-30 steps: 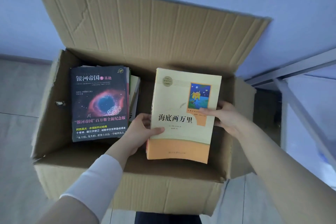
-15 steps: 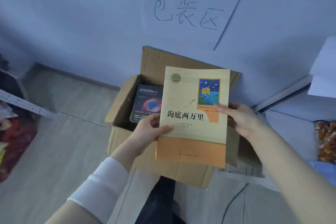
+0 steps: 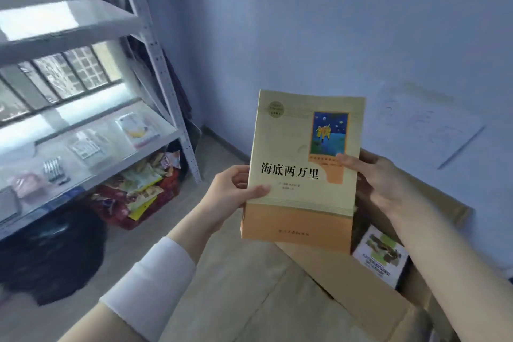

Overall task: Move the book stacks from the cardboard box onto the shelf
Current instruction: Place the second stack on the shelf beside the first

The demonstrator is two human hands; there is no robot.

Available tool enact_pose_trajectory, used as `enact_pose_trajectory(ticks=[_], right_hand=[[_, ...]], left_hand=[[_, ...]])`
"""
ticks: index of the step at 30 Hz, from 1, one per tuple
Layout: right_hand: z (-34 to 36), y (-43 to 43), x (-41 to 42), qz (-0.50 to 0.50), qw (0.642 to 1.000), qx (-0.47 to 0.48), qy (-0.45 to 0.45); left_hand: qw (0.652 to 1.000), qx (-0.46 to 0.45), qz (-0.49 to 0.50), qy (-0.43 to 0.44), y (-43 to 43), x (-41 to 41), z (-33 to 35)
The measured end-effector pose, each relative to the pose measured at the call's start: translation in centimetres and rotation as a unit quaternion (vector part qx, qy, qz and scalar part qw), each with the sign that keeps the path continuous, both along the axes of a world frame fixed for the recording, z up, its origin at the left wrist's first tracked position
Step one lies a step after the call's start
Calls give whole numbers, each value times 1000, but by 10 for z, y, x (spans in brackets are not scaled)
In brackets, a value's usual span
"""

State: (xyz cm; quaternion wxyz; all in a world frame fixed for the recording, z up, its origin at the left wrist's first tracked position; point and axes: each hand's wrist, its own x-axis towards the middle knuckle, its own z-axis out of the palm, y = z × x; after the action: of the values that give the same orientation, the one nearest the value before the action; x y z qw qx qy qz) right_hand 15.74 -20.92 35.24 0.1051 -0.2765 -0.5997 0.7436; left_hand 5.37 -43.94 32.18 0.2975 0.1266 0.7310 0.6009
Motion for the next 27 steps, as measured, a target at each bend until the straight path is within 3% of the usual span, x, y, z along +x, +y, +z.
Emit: enact_pose_trajectory(ticks=[12, 19, 27], right_hand=[[46, -380, -221, 273, 961, 0, 55], [71, -527, -317, 371, 923, 20, 99], [108, -646, -434, 425, 891, 17, 162]], left_hand=[[966, -4, 249, 61, -405, -90, 52], [932, 10, 352, 85, -544, -138, 60], [910, 20, 387, 144, -656, -238, 96]])
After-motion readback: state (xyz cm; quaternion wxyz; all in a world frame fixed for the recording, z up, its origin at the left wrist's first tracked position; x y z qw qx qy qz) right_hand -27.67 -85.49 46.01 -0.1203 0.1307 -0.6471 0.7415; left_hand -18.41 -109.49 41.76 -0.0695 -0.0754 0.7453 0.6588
